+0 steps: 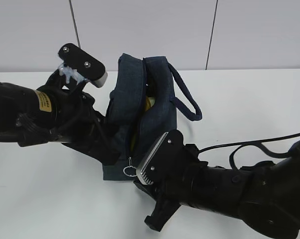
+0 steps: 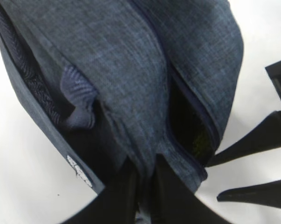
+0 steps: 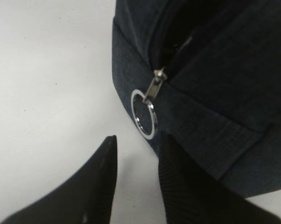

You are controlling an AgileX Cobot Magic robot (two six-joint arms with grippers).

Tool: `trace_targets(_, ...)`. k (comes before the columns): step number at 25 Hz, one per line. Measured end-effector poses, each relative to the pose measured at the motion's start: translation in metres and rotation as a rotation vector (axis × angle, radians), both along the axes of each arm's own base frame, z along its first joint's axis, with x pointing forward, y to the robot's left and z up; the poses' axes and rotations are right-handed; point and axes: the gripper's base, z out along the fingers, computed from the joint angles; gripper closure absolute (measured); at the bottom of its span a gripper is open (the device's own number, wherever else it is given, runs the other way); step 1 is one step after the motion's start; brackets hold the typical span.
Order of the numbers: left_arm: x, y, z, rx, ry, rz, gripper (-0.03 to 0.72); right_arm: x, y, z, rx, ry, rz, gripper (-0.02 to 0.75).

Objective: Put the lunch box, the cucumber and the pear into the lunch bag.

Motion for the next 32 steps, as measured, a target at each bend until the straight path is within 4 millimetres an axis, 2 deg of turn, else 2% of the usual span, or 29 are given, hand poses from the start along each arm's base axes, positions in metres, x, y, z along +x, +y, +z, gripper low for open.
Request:
trace_targets(7,0.000,0.000,0.000,0.001,0.001,0.000,0.685,0.002,-0.001,-0.009,-0.027,0.010,-0.013,0.485)
trace_targets(20,0.000,0.000,0.000,0.001,0.000,-0.001,0.685,0.016,0.010,0.002,-0.022,-0.015,-0.015,0.485)
trace_targets(32,0.000,0.000,0.000,0.001,0.000,-0.001,0.685,0.013,0.012,0.001,-0.062,-0.024,0.062,0.485)
